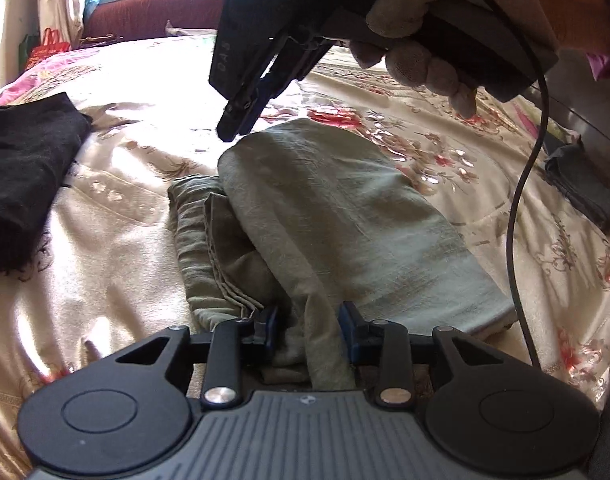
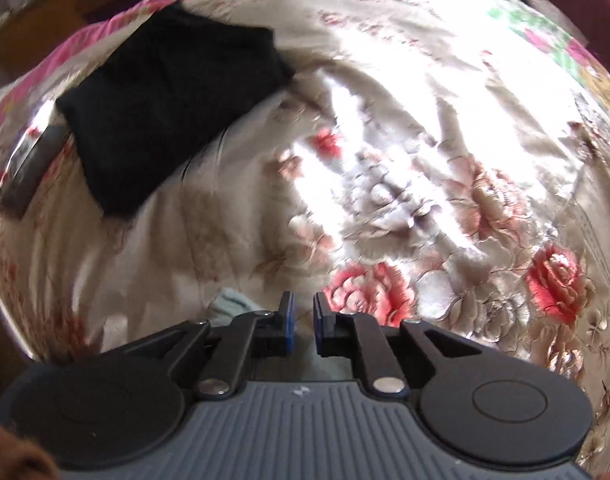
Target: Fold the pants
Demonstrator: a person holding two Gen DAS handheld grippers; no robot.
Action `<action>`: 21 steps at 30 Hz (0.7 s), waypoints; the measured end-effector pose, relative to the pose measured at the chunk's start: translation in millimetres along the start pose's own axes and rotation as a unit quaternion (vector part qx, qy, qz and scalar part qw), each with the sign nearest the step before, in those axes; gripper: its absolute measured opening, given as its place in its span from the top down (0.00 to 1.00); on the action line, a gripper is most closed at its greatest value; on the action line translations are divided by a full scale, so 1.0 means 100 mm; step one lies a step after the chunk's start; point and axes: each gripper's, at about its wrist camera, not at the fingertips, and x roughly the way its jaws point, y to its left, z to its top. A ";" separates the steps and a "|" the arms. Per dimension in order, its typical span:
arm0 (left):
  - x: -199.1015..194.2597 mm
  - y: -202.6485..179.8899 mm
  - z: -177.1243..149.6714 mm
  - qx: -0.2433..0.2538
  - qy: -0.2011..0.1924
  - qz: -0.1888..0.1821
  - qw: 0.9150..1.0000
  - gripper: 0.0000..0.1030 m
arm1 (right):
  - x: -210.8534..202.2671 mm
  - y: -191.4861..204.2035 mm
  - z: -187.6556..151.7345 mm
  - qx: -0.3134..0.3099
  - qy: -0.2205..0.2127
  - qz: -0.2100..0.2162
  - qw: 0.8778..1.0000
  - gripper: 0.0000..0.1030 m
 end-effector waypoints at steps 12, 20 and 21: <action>-0.28 0.17 0.00 -0.044 -0.007 0.062 0.997 0.49 | -0.66 -0.21 -1.47 0.128 -0.089 -0.030 0.987 0.46; -0.41 0.07 0.17 0.021 -0.035 0.189 0.981 0.46 | -0.14 -0.23 -1.10 0.142 -0.148 -0.011 0.979 0.47; -0.41 0.09 0.21 0.018 -0.036 0.196 0.980 0.47 | 0.00 -0.24 -1.01 0.154 -0.138 0.004 0.978 0.46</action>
